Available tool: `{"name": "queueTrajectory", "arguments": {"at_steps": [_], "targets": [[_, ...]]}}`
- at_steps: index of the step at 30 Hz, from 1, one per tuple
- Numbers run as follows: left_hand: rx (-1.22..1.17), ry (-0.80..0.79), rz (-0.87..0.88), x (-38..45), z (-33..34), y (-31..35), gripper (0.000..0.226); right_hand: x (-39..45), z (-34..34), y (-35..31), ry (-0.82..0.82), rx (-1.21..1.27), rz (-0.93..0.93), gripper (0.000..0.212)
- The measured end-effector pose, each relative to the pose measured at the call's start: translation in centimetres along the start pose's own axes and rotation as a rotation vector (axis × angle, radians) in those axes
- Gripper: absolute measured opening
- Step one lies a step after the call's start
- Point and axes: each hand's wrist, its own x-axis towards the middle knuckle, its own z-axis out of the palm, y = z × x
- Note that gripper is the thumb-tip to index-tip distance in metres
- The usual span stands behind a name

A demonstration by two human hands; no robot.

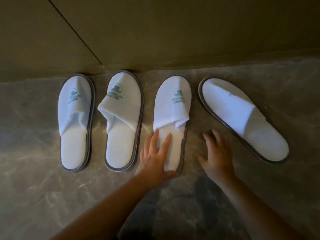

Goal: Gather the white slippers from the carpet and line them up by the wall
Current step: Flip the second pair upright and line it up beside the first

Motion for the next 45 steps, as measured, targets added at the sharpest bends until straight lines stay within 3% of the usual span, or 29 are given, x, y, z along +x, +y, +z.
{"name": "queueTrajectory", "arguments": {"at_steps": [7, 35, 37, 40, 42, 45], "targets": [[0.209, -0.106, 0.088, -0.8, -0.3, -0.9, 0.103, 0.1, 0.1, 0.0, -0.038, 0.003, 0.025, 0.071], [0.212, -0.027, 0.025, 1.4, 0.5, 1.9, 0.095, 0.3, -0.6, 0.0, -0.038, 0.06, -0.003, 0.06], [0.231, -0.005, 0.031, 1.4, 0.6, 1.9, 0.095, 0.1, -1.2, 0.0, 0.036, 0.149, -0.001, 0.055], [0.243, 0.061, 0.076, 1.7, 0.4, 2.1, 0.095, 0.1, -2.5, 0.8, 0.385, 0.191, 0.008, 0.05], [0.243, 0.101, 0.117, 2.1, 0.2, 2.5, 0.093, 0.7, -3.4, 2.2, 0.523, 0.127, 0.101, 0.06], [0.262, 0.065, 0.131, 2.9, 0.0, 3.1, 0.091, 1.6, -4.2, 5.2, 0.37, 0.072, 0.341, 0.093]]}}
